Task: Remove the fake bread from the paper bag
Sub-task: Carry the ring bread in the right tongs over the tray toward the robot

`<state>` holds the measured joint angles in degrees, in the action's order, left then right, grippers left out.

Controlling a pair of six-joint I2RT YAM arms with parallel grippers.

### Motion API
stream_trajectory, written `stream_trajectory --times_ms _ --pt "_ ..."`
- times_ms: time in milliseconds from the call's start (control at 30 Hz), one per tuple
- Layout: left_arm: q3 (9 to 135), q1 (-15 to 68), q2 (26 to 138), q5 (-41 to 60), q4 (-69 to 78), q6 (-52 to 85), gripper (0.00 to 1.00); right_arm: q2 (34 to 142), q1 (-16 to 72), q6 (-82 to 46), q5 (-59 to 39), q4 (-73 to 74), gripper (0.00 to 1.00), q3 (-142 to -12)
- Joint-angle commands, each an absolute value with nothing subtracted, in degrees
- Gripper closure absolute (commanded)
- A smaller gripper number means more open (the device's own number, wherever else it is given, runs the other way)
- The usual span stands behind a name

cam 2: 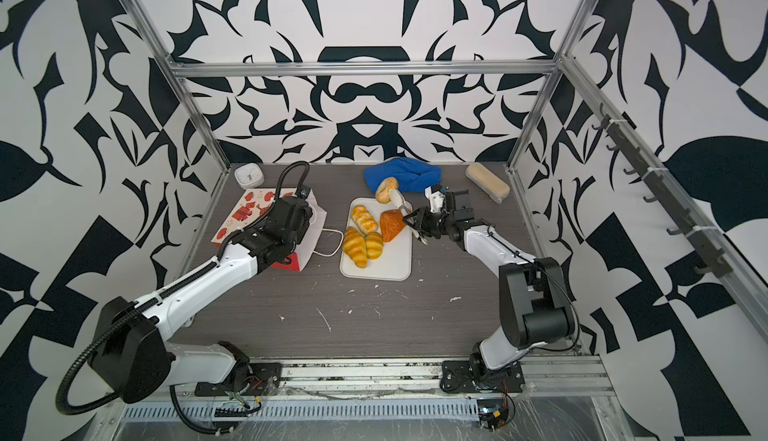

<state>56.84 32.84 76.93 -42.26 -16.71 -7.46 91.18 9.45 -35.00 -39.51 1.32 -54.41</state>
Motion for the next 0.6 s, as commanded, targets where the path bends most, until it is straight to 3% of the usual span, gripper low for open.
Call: stream_trajectory --times_ms 0,233,567 --pt "56.9 32.6 76.5 -42.1 -15.8 -6.6 1.00 93.2 9.2 -35.7 -42.1 6.2 1.00 -56.1" --pt "56.8 32.6 76.4 -42.1 -15.8 -6.7 1.00 93.1 9.2 -35.9 -43.9 6.6 1.00 -52.8" --pt "56.8 32.6 77.4 -41.6 -15.1 -6.4 1.00 81.2 9.3 -31.8 -39.0 4.8 1.00 -48.3"
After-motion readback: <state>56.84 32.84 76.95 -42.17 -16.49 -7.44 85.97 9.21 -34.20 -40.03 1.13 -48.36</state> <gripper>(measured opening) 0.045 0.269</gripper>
